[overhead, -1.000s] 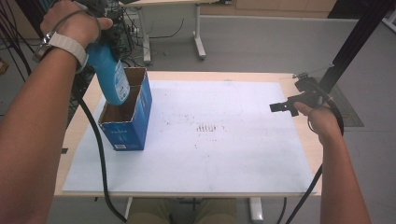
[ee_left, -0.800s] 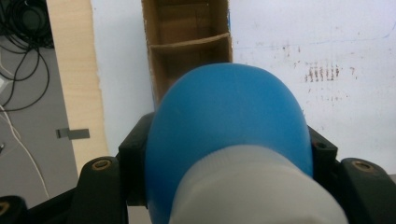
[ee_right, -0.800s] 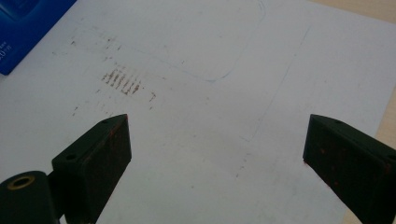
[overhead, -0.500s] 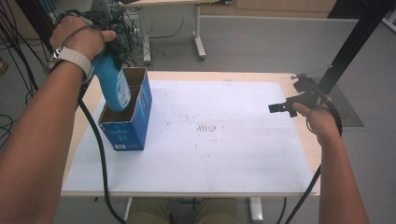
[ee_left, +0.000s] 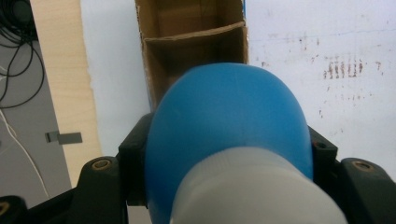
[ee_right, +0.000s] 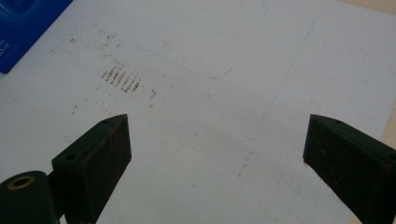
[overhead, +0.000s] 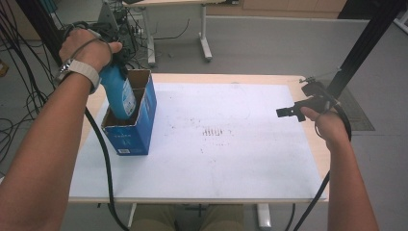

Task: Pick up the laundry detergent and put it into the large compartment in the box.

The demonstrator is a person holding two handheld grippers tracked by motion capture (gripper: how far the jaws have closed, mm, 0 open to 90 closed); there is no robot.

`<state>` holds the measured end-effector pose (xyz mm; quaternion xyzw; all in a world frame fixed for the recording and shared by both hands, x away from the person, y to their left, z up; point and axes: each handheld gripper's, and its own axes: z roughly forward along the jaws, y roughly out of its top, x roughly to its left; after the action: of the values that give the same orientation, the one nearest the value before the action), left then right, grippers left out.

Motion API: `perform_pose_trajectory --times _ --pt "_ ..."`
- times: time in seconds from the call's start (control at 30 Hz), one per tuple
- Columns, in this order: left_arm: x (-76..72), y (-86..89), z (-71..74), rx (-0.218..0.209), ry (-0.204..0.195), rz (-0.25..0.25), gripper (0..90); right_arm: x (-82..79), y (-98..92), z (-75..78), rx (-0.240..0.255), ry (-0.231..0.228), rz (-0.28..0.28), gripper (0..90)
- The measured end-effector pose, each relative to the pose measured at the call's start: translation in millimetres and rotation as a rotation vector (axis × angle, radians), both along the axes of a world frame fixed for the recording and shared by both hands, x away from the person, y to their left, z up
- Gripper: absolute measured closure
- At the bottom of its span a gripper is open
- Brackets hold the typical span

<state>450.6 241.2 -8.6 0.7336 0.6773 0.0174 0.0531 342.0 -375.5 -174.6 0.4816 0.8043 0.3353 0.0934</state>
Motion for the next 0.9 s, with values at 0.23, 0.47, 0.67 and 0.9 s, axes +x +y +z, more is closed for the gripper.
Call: perform_pose_trajectory --times 0.23,0.47,0.67,0.9 --pt "1.6 2.8 -11.0 -0.008 0.002 -0.001 37.7 0.9 0.6 -1.7 0.000 0.004 0.000 7.7" --pt "2.7 3.9 -22.1 -0.003 0.004 0.002 37.7 1.3 0.7 -3.8 0.003 0.006 0.000 7.6" --pt "2.5 5.5 -32.2 -0.008 -0.002 0.000 37.7 1.1 0.6 -4.6 0.003 0.007 0.001 7.6" --pt "2.8 6.6 -45.0 -0.008 -0.003 -0.002 37.7 0.4 1.1 -4.2 0.002 0.007 0.001 7.7"
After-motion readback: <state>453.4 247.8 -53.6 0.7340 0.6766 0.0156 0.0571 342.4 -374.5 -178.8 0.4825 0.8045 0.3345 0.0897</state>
